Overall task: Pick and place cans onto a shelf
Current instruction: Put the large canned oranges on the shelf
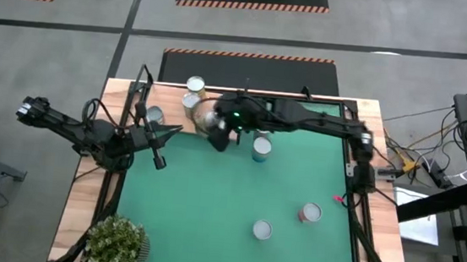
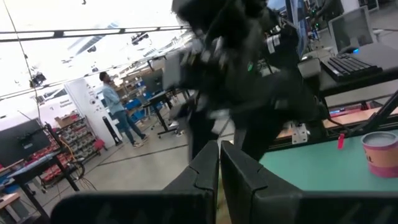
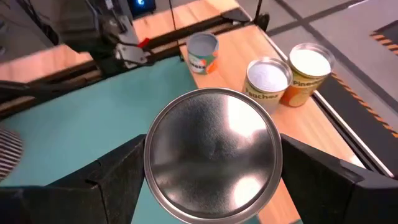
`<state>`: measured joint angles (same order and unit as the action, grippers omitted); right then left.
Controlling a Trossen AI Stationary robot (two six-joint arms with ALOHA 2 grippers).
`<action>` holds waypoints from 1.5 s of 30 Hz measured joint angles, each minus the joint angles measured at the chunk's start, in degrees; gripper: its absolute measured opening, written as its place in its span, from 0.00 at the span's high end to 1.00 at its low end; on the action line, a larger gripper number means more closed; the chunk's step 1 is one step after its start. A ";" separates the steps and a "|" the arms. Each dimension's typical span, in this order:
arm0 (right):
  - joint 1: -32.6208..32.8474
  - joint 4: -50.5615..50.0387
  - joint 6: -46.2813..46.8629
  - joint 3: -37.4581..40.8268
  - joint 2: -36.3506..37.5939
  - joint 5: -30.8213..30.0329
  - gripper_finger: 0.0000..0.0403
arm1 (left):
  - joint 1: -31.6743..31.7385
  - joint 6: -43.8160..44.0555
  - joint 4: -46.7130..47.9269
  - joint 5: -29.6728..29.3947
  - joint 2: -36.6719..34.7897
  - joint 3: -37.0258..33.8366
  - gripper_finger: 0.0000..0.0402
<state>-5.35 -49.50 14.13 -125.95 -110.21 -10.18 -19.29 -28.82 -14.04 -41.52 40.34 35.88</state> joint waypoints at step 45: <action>-7.31 -0.66 -10.10 -8.79 -19.11 2.71 0.10 | 0.00 0.00 0.42 0.04 -0.20 0.00 1.00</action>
<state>-12.66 -50.16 4.03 -134.74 -129.32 -7.47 -19.29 -28.82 -13.63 -41.47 40.14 35.88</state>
